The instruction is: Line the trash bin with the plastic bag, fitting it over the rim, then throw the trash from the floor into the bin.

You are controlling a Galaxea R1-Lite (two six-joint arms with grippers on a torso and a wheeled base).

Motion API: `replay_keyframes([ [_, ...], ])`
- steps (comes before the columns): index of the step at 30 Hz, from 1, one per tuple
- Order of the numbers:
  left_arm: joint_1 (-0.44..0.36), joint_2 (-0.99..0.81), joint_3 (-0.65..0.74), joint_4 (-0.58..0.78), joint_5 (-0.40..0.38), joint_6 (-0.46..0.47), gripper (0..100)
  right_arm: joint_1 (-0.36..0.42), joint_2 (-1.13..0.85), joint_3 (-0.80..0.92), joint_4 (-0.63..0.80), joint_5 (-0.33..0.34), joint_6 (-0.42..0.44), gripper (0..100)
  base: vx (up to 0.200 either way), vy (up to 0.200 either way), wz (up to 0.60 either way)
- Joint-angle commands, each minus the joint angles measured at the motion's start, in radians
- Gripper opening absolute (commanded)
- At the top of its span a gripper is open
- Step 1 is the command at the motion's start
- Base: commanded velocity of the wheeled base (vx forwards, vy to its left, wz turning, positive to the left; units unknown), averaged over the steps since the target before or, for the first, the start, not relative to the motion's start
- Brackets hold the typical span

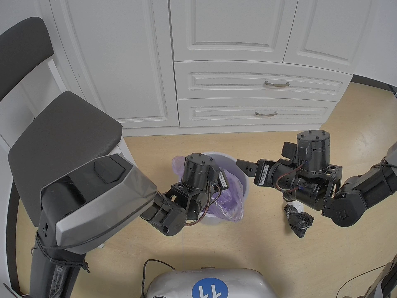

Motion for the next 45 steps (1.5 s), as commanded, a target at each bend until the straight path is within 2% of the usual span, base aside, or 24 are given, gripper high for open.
replay_keyframes([
  [1,0.0,0.041,-0.007,0.0,-0.002,0.0,0,0.0,0.027,-0.004,0.0,-0.003,0.001,100,0.0,0.0,0.0],
  [4,0.0,0.015,0.0,-0.009,-0.002,-0.002,0,0.0,0.025,-0.002,0.001,-0.003,0.0,100,0.0,0.0,0.0],
  [10,-0.021,-0.071,0.099,-0.018,-0.007,0.015,0,-0.004,0.03,0.001,0.011,-0.004,-0.005,100,0.0,0.0,0.0],
  [11,-0.023,-0.076,0.104,-0.018,-0.007,0.017,100,-0.004,0.03,0.002,0.011,-0.004,-0.006,100,0.0,0.0,0.0],
  [18,-0.043,-0.209,0.273,-0.01,-0.06,0.069,100,-0.018,0.04,0.036,0.012,-0.009,-0.056,100,0.0,0.0,0.0],
  [19,-0.043,-0.308,0.386,-0.009,-0.122,0.13,100,-0.023,0.05,0.067,0.006,-0.009,-0.114,100,0.0,0.0,0.0],
  [20,-0.043,-0.341,0.42,-0.003,-0.143,0.147,100,-0.021,0.056,0.074,-0.002,-0.009,-0.129,100,0.0,0.0,0.0],
  [25,-0.026,-0.481,0.559,0.017,-0.218,0.258,100,-0.023,0.102,0.067,-0.003,-0.024,-0.138,100,0.0,0.0,0.0],
  [28,-0.009,-0.505,0.579,0.037,-0.218,0.311,100,-0.023,0.126,0.055,-0.005,-0.024,-0.132,100,0.0,0.0,0.0],
  [29,0.02,-0.516,0.59,0.054,-0.212,0.383,100,-0.023,0.171,0.03,-0.005,-0.034,-0.131,100,0.0,0.0,0.0],
  [31,0.036,-0.515,0.593,0.049,-0.212,0.406,100,-0.023,0.209,0.005,-0.012,-0.057,-0.129,100,0.0,0.0,0.0],
  [36,0.046,-0.507,0.593,0.045,-0.211,0.409,100,-0.023,0.321,-0.039,-0.089,-0.115,-0.115,100,0.0,0.0,0.0],
  [41,0.054,-0.508,0.593,0.042,-0.209,0.411,100,-0.026,0.393,-0.087,-0.106,-0.121,-0.102,100,0.0,0.0,0.0],
  [45,0.062,-0.51,0.592,0.04,-0.209,0.413,100,-0.047,0.465,-0.179,-0.106,-0.153,-0.042,100,0.0,0.0,0.0],
])
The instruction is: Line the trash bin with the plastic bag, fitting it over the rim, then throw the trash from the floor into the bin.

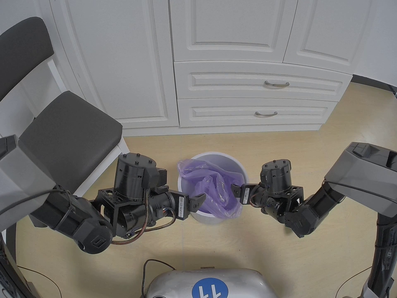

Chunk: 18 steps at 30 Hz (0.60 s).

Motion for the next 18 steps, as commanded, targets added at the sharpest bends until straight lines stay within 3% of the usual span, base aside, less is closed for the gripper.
replay_keyframes([
  [1,0.011,-0.007,0.0,-0.004,0.001,0.001,100,-0.023,0.128,-0.096,-0.006,-0.025,0.041,100,0.0,0.0,0.0],
  [4,0.011,-0.01,-0.002,-0.004,0.013,0.001,100,-0.028,0.161,-0.144,-0.005,-0.037,0.076,100,0.0,0.0,0.0],
  [5,0.011,-0.01,-0.002,-0.004,0.02,0.001,100,-0.028,0.17,-0.156,-0.005,-0.048,0.087,0,0.0,0.0,0.0],
  [18,0.021,0.027,0.004,-0.071,0.01,-0.005,100,0.018,0.167,-0.17,-0.072,-0.082,0.134,0,0.0,0.0,0.0],
])
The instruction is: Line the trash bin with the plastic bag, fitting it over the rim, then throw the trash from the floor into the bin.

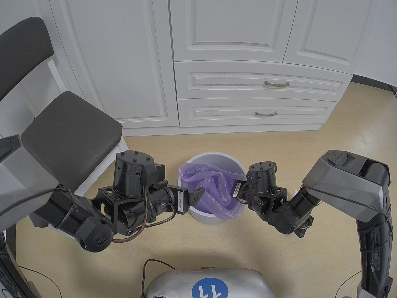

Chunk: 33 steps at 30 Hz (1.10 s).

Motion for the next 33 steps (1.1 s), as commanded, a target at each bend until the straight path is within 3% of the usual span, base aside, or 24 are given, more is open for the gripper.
replay_keyframes([
  [1,0.009,0.013,0.015,-0.019,-0.005,-0.001,100,0.018,-0.003,0.01,-0.038,-0.017,0.001,0,0.0,0.0,0.0],
  [4,0.011,0.026,0.015,-0.018,-0.012,0.001,100,0.027,-0.064,0.035,-0.064,-0.044,-0.006,0,0.0,0.0,0.0],
  [14,0.072,0.155,-0.048,-0.021,-0.041,-0.008,100,0.09,-0.293,0.165,-0.058,-0.038,-0.016,0,0.0,0.0,0.0],
  [17,0.086,0.175,-0.068,-0.021,-0.041,-0.028,100,0.095,-0.304,0.173,-0.055,-0.037,-0.022,0,0.0,0.0,0.0],
  [25,0.084,0.213,-0.151,-0.021,-0.043,-0.203,100,0.133,-0.282,0.202,-0.049,-0.034,-0.04,0,0.0,0.0,0.0],
  [33,0.049,0.177,-0.089,-0.096,-0.086,-0.206,100,0.166,-0.252,0.202,-0.054,-0.035,-0.035,0,0.0,0.0,0.0],
])
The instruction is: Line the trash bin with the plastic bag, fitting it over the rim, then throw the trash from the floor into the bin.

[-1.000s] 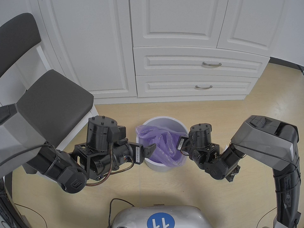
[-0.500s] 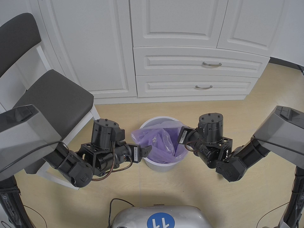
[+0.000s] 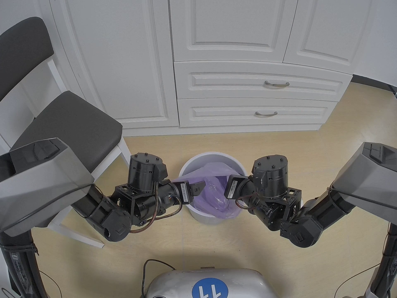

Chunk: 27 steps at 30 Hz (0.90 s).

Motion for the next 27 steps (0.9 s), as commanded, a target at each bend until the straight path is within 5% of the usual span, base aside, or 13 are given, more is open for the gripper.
replay_keyframes([
  [1,-0.023,-0.018,0.064,-0.082,-0.037,0.002,100,0.017,0.015,0.0,-0.002,0.0,0.004,0,0.0,0.0,0.0],
  [7,-0.041,-0.021,0.153,-0.254,-0.066,0.024,100,0.018,0.04,-0.011,-0.01,-0.005,0.007,0,0.0,0.0,0.0],
  [19,-0.06,0.074,0.115,-0.258,-0.065,0.056,100,0.026,0.023,-0.017,-0.008,-0.011,0.01,0,0.0,0.0,0.0],
  [27,-0.087,0.109,0.001,-0.199,0.049,-0.007,100,0.032,0.017,-0.013,-0.01,-0.012,0.012,0,0.0,0.0,0.0],
])
